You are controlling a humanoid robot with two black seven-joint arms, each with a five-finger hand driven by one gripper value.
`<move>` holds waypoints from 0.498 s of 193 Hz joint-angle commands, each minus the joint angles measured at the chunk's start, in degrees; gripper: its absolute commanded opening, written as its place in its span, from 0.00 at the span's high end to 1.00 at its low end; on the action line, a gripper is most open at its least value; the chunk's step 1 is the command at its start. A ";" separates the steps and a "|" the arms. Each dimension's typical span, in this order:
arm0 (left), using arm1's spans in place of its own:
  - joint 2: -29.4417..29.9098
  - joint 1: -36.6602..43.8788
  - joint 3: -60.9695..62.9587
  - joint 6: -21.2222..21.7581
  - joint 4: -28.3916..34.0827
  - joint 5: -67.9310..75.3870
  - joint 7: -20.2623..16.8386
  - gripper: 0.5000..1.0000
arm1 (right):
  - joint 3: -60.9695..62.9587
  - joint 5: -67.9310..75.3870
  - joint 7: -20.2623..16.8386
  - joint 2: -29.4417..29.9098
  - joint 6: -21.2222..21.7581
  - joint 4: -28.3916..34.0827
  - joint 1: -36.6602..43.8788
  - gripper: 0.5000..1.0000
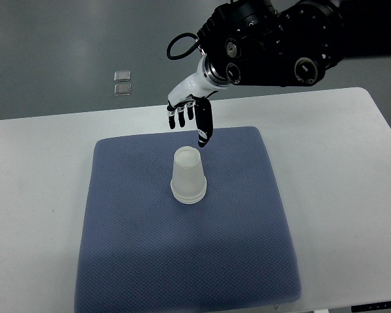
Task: Stack paper cups
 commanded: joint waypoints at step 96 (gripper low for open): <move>0.00 0.00 0.08 0.00 0.01 0.00 0.00 0.00 | 14.15 15.29 1.24 -4.84 -7.23 -8.62 -11.90 0.32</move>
